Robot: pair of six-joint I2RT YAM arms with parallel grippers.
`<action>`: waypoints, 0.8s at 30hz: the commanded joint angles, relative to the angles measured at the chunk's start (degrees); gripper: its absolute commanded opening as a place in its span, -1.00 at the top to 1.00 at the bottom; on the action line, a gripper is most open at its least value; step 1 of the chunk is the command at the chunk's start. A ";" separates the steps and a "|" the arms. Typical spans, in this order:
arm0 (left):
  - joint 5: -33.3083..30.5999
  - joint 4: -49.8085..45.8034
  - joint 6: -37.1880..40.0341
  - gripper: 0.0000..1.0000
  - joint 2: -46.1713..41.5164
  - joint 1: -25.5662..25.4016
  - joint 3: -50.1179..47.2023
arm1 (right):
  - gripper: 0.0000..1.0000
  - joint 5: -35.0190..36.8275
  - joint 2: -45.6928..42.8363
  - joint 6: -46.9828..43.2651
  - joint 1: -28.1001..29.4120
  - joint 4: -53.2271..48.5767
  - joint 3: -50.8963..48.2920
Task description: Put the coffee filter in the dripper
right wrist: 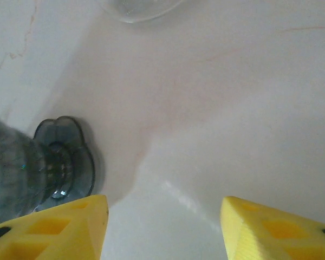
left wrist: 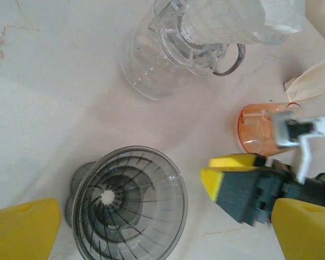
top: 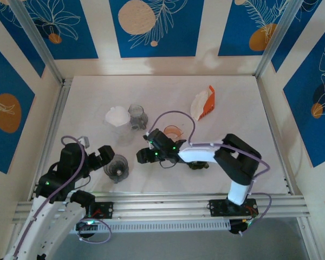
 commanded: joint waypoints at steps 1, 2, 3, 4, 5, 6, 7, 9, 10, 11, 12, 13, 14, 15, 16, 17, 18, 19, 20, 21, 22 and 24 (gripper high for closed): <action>0.23 1.36 -1.07 -1.00 -1.03 0.65 -1.74 | -0.20 5.73 -7.44 0.54 0.26 -4.82 -1.18; 0.59 1.80 -1.16 -1.00 -1.16 0.65 -2.25 | -0.22 7.75 -9.79 0.28 0.24 -7.38 -1.14; 0.90 2.07 -1.20 -1.00 -1.13 0.66 -2.60 | -0.23 9.45 -11.72 0.02 0.21 -9.58 -0.90; 1.17 2.14 -1.22 -1.00 -1.12 0.65 -2.92 | -0.26 11.40 -13.70 -0.23 -0.05 -12.61 -0.41; 1.20 2.23 -1.12 -1.00 -1.12 0.65 -3.12 | -0.28 12.63 -15.64 -0.83 -0.74 -15.44 0.04; 1.22 2.23 -1.00 -1.00 -1.17 0.65 -3.27 | -0.29 13.08 -17.10 -1.21 -1.64 -17.45 0.46; 1.28 2.31 -0.91 -1.00 -1.36 0.65 -3.39 | -0.31 13.14 -18.53 -1.85 -2.99 -19.58 0.83; 1.70 2.90 -0.80 -1.00 -1.72 0.61 -3.88 | -0.35 11.79 -20.64 -3.91 -6.01 -21.44 1.03; 2.37 3.43 -0.72 -1.00 -1.82 0.65 -4.19 | -0.37 10.18 -20.98 -5.19 -8.00 -22.49 1.53; 2.94 4.08 -0.74 -1.00 -1.81 0.65 -4.62 | -0.38 8.63 -20.65 -6.47 -10.16 -24.09 2.73; 3.56 4.57 -0.73 -1.00 -1.67 0.65 -5.03 | -0.39 7.80 -20.07 -7.47 -11.87 -25.54 4.07; 4.11 5.05 -0.82 -1.00 -1.36 0.65 -5.45 | -0.42 7.30 -18.97 -8.74 -13.70 -27.09 5.71; 4.48 5.37 -0.86 -1.00 -1.00 0.58 -5.81 | -0.45 6.09 -17.65 -10.31 -15.40 -27.71 7.13; 4.88 5.69 -0.93 -1.00 -0.71 0.63 -6.19 | -0.47 5.14 -16.44 -11.27 -16.96 -28.21 8.44; 5.40 6.11 -1.00 -1.00 -0.28 0.64 -6.51 | -0.49 4.62 -14.78 -12.10 -18.56 -28.83 10.18; 5.86 6.47 -1.03 -1.00 -0.08 0.65 -6.82 | -0.51 3.53 -13.14 -13.02 -20.18 -28.84 11.60; 6.18 6.77 -1.05 -1.00 0.10 0.65 -7.03 | -0.52 2.72 -11.67 -13.62 -21.53 -28.86 13.04; 6.53 7.10 -1.21 -1.00 0.11 0.65 -7.24 | -0.53 2.08 -9.67 -13.81 -23.06 -29.16 14.79; 6.84 7.26 -1.14 -1.00 0.11 0.64 -7.36 | -0.54 0.98 -7.63 -14.16 -24.41 -29.20 16.55; 6.95 7.33 -1.16 -1.00 0.15 0.65 -7.44 | -0.54 0.15 -6.00 -14.25 -25.24 -29.42 18.20; 7.14 7.37 -1.14 -1.00 0.23 0.63 -7.45 | -0.54 -0.50 -3.80 -14.28 -26.18 -29.94 20.16; 7.32 7.29 -1.03 -1.00 0.27 0.65 -7.54 | -0.54 -1.98 0.07 -14.47 -27.19 -30.93 23.89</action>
